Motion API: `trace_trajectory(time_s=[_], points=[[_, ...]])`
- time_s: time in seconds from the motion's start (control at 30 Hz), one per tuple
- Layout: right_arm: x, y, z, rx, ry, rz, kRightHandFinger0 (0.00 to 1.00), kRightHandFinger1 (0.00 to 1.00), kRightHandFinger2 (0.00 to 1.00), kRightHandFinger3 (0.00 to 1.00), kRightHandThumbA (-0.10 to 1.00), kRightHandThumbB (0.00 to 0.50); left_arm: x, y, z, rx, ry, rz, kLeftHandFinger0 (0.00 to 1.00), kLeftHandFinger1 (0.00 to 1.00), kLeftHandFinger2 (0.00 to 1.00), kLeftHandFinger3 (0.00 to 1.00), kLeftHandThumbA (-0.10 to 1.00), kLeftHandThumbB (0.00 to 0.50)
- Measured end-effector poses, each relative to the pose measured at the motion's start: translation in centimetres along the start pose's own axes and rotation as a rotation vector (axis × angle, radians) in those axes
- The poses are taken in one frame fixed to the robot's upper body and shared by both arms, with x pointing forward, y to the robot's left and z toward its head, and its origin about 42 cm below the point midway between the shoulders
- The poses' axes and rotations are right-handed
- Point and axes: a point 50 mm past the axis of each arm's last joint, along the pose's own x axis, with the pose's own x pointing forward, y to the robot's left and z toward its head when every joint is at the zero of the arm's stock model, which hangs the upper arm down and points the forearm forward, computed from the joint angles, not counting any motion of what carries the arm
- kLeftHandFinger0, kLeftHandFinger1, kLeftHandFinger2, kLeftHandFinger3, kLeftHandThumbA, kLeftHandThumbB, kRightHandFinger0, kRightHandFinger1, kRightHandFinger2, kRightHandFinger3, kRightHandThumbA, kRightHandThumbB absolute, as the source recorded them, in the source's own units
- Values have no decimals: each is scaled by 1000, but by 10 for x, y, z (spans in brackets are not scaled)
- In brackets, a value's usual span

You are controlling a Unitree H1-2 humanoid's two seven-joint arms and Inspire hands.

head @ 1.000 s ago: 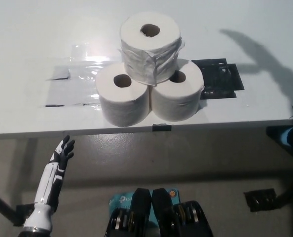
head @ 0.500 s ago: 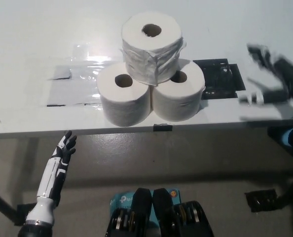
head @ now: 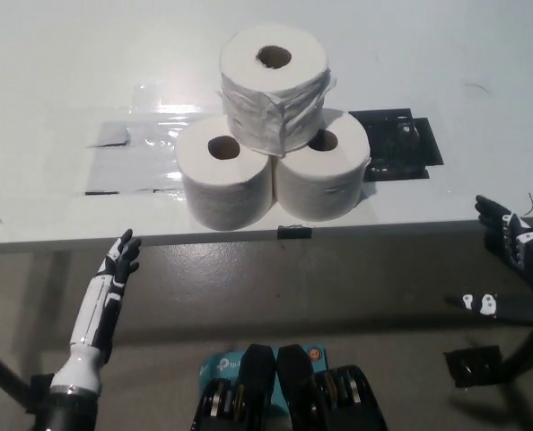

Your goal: A few rolls of toilet paper are kept infront of the robot and the robot uses its right hand to lift one of the rolls and and places it on top of the other rolls to stack it.

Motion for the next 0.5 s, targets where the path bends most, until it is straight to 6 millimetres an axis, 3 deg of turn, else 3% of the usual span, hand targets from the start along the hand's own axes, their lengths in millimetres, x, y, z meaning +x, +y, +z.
trace_trajectory(time_s=[0.17,0.23,0.33,0.37,0.43,0.5], points=[[-15,17,41,31,-178,-67,1000,1000,1000,1000,1000,231,11,2,8,-9,-26,9,1000,1000,1000,1000,1000,138],[-19,26,53,52,-258,-102,1000,1000,1000,1000,1000,154,15,3,12,-16,-37,15,1000,1000,1000,1000,1000,130],[-18,34,53,73,-287,-120,1000,1000,1000,1000,995,143,15,4,15,-21,-44,18,1000,1000,1000,1000,1000,122],[-17,37,49,81,-288,-123,1000,1000,1000,1000,920,120,14,5,16,-22,-46,20,1000,1000,1000,1000,1000,111],[-13,45,36,109,-269,-127,1000,1000,1000,1000,863,111,9,5,15,-28,-44,23,1000,1000,1000,1000,1000,104],[-8,52,20,135,-236,-125,1000,1000,1000,1000,835,98,3,5,13,-31,-34,25,1000,1000,1000,1000,1000,133]])
